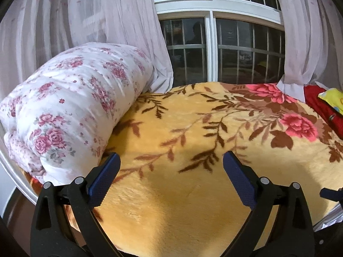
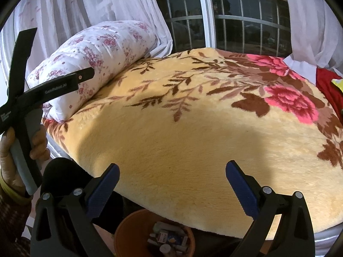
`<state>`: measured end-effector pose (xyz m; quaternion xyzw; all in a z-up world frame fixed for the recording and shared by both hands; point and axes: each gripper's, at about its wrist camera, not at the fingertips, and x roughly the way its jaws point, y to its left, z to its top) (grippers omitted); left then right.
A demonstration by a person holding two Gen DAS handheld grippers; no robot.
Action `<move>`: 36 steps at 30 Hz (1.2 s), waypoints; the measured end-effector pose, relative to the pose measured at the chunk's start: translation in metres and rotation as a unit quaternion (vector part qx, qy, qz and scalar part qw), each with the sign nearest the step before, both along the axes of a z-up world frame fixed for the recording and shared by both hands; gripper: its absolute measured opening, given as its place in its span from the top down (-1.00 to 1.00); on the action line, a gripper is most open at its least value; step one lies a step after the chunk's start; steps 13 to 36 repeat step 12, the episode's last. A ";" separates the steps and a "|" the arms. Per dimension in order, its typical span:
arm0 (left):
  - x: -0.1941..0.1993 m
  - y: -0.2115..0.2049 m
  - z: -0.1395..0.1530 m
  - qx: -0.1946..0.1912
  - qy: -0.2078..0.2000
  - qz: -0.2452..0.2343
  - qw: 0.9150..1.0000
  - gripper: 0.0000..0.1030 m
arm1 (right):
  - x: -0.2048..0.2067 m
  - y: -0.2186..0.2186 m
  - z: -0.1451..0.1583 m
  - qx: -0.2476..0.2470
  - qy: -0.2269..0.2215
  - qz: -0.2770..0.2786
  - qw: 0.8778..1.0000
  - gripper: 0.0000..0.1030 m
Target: Collect trash
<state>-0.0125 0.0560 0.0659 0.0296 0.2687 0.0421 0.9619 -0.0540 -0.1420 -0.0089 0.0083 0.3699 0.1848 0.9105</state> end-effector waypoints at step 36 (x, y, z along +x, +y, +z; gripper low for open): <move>0.002 -0.001 -0.002 -0.004 0.006 -0.021 1.000 -0.82 | 0.003 -0.004 0.002 0.003 -0.009 -0.014 1.000 -0.89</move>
